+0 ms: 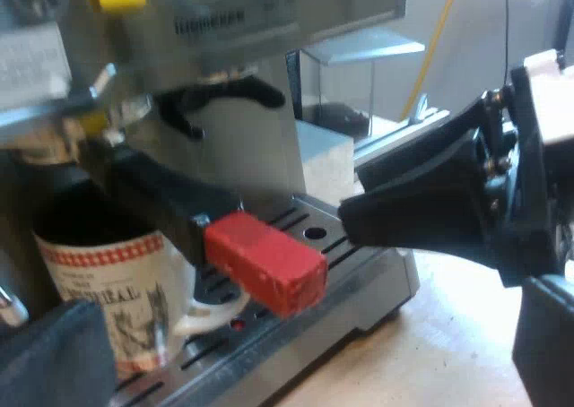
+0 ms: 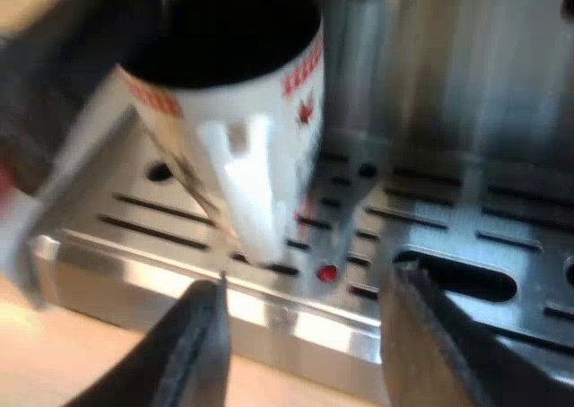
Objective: Place mug into machine
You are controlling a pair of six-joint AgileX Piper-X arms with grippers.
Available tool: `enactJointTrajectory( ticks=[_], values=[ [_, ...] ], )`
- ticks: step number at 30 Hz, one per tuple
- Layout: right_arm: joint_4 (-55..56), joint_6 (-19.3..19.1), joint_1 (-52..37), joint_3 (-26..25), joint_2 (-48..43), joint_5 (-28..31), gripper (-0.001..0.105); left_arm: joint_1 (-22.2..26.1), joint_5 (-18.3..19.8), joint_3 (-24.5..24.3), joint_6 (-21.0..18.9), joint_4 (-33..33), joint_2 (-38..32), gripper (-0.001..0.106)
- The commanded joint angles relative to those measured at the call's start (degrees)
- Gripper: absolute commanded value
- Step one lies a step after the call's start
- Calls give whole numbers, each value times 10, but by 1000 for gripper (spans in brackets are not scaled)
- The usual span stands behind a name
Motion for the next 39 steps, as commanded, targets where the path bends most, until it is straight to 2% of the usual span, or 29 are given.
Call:
enactJointTrajectory(
  ticks=[1,3,4,7,9,11,17,23,31,39],
  values=[
    [-1,-8,14,-2,-30,2,23,0,-9,-22,1,40,-25,92],
    [-1,-11,31,-2,-52,2,2,0,-22,-44,1,73,-48,92],
    [-3,-11,35,-2,-55,2,0,0,-27,-49,1,80,-54,92],
    [-7,-12,56,-2,-70,21,0,0,-32,-77,1,119,-74,92],
    [-28,-12,74,-7,-71,71,0,0,-32,-93,1,130,-80,92],
    [-37,-12,79,-10,-69,85,0,0,-32,-101,1,135,-80,92],
    [-42,-21,83,-74,-32,128,0,0,-32,-134,1,159,-80,92],
    [-42,-34,83,-136,40,148,0,0,-33,-145,1,185,-80,92],
    [-42,-47,62,-216,115,168,0,0,-33,-145,1,186,-80,92],
    [-42,-47,24,-247,147,142,0,0,-32,-145,1,186,-80,92]
  ],
)
